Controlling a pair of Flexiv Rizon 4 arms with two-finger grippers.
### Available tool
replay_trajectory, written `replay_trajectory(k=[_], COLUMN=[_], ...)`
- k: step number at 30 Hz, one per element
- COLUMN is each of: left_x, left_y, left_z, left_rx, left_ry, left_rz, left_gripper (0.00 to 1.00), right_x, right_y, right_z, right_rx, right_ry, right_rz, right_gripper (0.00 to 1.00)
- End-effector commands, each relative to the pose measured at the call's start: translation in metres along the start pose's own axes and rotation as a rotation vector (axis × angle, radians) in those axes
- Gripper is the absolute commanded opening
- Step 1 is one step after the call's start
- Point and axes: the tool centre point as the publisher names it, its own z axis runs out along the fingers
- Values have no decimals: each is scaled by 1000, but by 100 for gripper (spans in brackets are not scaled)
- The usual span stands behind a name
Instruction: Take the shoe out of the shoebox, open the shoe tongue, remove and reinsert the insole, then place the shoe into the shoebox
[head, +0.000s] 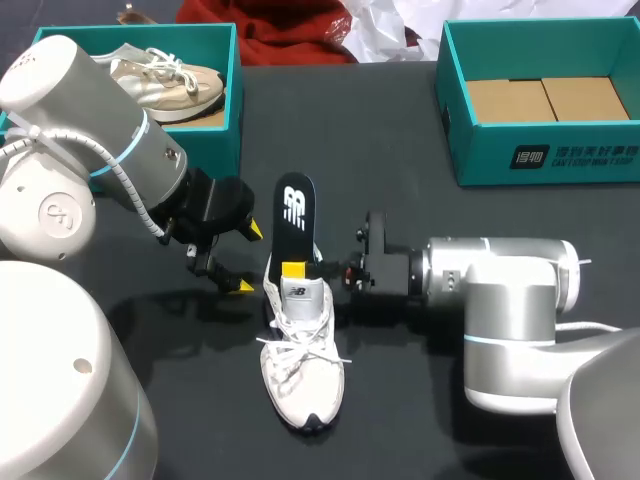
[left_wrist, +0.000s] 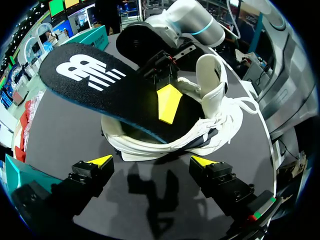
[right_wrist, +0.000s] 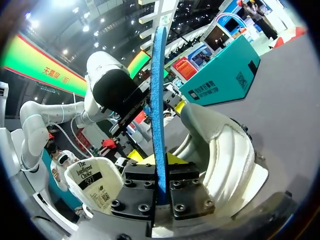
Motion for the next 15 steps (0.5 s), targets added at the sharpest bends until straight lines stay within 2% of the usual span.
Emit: replay_trajectory(k=[1,3,6,8,15], left_x=[0,0,0,0,0], left_y=[0,0,0,0,0], left_z=[2,2,2,2,2], left_rx=[-1,-1,-1,-1,-1], left_ry=[-1,-1,-1,-1,-1], left_rz=[0,0,0,0,0], left_gripper=[100,100,100,100,100], right_x=[1,2,4,6,9], right_y=[-4,0,4,7,17], right_z=[0,1,1,1,1], right_rx=[2,3,6,8,7], right_ry=[7,9,10,13,19], right_rz=[-5,-13,-28,-41,-77], right_gripper=[0,1,26,28,27])
